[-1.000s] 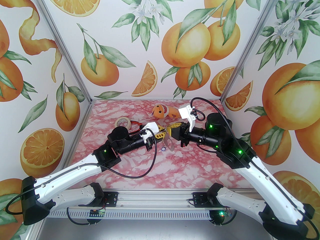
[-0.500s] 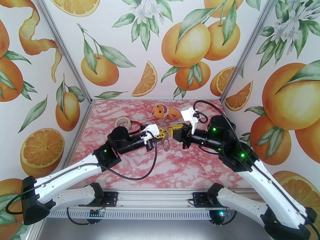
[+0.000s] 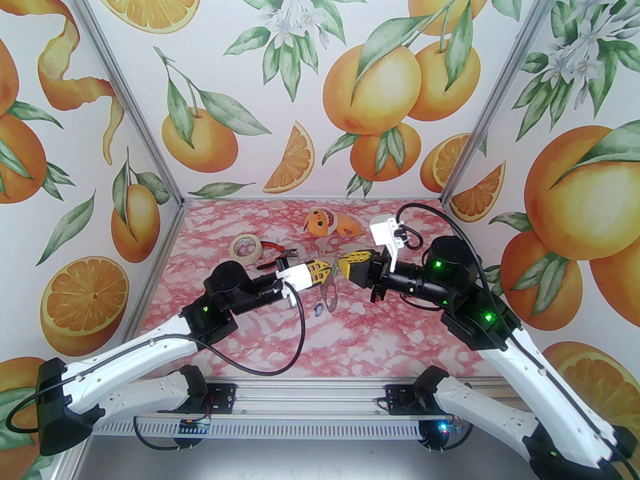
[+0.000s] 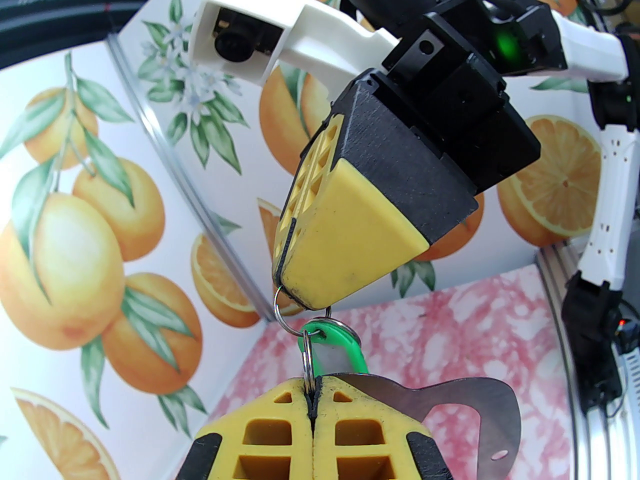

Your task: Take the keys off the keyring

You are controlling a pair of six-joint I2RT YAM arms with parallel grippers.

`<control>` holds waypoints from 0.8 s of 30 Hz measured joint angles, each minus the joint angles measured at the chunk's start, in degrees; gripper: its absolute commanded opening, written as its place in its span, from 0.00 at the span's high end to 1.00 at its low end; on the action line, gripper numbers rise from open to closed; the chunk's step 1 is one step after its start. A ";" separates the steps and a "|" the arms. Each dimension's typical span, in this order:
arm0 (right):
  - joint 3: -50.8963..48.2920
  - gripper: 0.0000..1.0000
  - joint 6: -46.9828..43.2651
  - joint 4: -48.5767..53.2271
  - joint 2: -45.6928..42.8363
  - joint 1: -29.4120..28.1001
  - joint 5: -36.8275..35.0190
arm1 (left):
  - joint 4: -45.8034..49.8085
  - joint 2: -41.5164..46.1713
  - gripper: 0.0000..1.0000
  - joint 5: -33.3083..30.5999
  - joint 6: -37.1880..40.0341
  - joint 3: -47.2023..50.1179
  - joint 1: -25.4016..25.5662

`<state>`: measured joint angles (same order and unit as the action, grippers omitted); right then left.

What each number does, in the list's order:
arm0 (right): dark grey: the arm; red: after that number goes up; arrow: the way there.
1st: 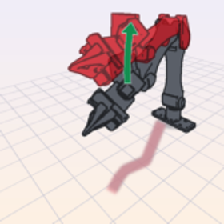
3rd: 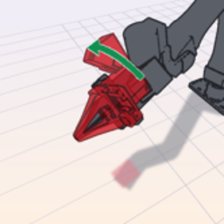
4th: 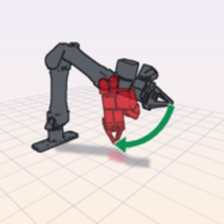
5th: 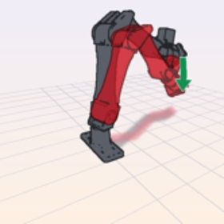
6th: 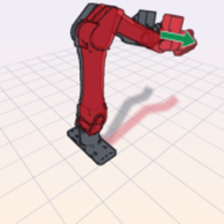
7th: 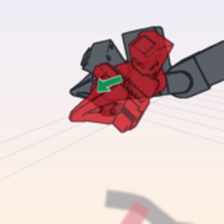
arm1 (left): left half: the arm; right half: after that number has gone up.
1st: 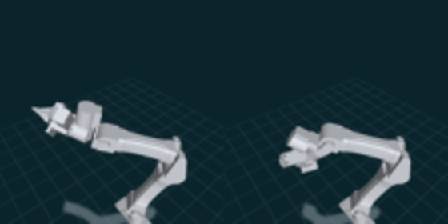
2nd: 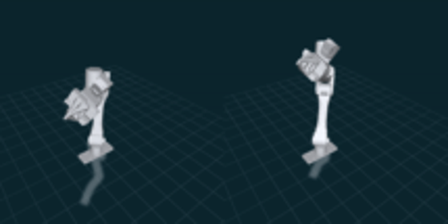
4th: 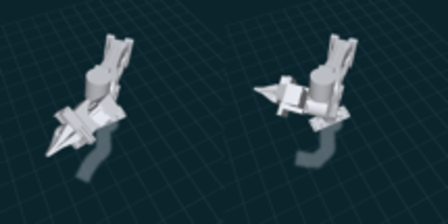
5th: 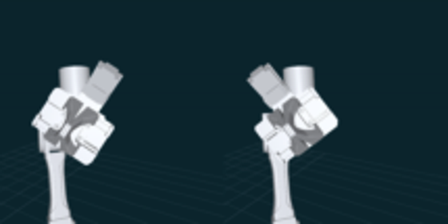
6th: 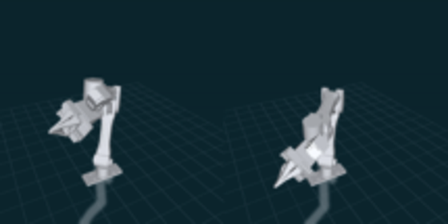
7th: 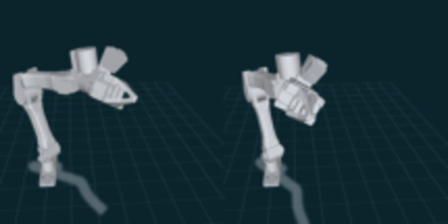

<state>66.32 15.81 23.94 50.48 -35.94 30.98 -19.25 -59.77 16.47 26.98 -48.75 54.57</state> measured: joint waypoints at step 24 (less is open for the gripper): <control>-6.97 1.00 -12.92 -7.93 -5.86 -5.14 -1.22 | -4.26 -0.20 1.00 -0.87 11.02 0.92 1.44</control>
<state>59.35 2.90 16.01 44.62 -41.08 29.76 -23.51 -59.96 15.59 38.00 -47.83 56.01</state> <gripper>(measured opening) 0.045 0.044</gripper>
